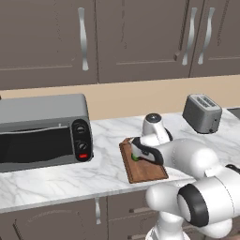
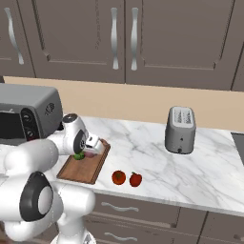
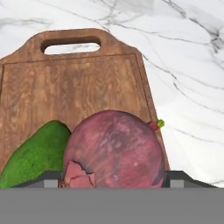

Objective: Place the avocado, onion, tomato, and bell pepper on the cutting board.

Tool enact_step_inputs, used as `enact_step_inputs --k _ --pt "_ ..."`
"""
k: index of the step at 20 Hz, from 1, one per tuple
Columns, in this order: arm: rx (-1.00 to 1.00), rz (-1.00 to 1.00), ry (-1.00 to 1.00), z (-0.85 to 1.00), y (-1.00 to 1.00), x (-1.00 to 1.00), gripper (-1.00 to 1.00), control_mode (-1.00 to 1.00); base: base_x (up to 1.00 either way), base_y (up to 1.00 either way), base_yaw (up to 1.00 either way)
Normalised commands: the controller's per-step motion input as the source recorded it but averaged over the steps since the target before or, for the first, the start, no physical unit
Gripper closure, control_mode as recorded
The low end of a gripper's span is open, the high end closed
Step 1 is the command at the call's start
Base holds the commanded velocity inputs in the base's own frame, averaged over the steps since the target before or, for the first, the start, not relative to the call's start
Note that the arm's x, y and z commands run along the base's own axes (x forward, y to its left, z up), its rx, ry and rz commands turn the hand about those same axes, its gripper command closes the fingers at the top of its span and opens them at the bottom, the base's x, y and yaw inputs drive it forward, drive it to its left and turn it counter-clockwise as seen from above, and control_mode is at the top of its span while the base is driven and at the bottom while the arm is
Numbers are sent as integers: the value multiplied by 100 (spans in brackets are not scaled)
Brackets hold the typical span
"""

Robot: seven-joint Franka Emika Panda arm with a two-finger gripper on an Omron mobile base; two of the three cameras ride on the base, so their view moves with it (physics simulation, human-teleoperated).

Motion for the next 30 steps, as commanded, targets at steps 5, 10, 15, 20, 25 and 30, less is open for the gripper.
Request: enact_step_inputs --k 5,10,15,20,25,30 --pt "0 0 0 -9 -2 16 100 -100 0 0 0" --pt "0 0 0 -12 -5 16 100 -100 0 0 0" --pt "3 0 0 -12 -1 6 100 -100 0 0 0" --pt "3 0 0 -19 0 0 100 -100 0 0 0" --pt "3 0 0 -14 0 0 -100 -100 0 0 0" --pt "2 0 0 0 -8 0 -100 -100 0 0 0"
